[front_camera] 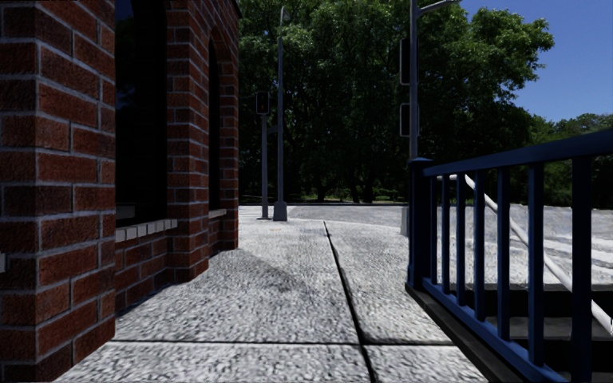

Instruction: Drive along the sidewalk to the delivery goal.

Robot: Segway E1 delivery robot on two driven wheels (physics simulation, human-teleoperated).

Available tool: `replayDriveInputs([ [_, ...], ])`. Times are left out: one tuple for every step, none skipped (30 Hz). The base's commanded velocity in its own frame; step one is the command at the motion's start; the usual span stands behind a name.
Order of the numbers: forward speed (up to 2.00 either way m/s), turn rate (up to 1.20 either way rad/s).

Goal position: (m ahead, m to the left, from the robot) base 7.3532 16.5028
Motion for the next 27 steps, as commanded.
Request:
replayDriveInputs([
  [1.05,0.00],
  [1.05,0.00],
  [1.05,0.00],
  [1.05,0.00],
  [1.05,0.00],
  [1.05,0.00],
  [1.05,0.00],
  [1.07,0.00],
  [1.10,0.00],
  [1.10,0.00],
  [1.17,0.00],
  [1.26,0.00],
  [1.28,0.00],
  [1.28,0.00],
  [1.28,0.00],
  [1.28,0.00],
  [1.28,0.00],
  [1.28,0.00],
  [1.28,0.00],
  [1.28,0.00],
  [1.28,0.00],
  [1.28,0.00],
  [1.28,0.00],
  [1.28,0.00],
  [1.28,0.00],
  [1.28,0.00],
  [1.28,0.00],
])
